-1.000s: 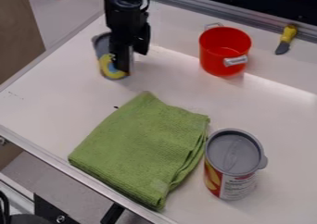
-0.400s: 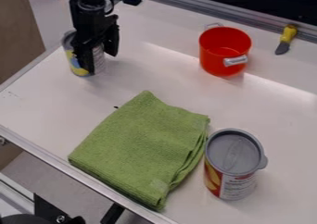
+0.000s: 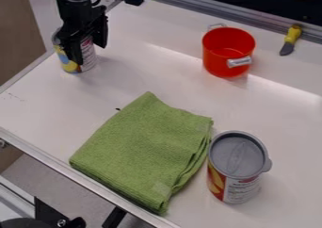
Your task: Moved to the side
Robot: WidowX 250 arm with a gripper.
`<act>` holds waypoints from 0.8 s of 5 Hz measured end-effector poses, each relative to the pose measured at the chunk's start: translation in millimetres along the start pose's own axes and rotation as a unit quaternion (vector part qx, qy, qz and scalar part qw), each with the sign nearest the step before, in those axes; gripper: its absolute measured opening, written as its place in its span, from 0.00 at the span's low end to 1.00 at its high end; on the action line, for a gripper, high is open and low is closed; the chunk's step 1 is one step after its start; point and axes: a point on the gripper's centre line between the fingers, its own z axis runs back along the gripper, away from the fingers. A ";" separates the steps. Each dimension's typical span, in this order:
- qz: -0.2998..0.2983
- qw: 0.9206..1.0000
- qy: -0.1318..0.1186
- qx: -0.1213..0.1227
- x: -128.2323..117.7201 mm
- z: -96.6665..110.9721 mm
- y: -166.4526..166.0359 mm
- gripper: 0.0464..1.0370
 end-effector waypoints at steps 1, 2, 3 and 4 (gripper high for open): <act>-0.099 0.994 0.036 -0.006 -27.5 -6.1 -0.6 0.96; -0.158 0.985 0.056 -0.030 -50.9 16.4 -5.1 0.96; -0.228 0.969 0.088 -0.029 -83.0 29.6 -4.4 0.96; -0.285 0.952 0.098 -0.046 -105.2 45.7 -6.1 0.96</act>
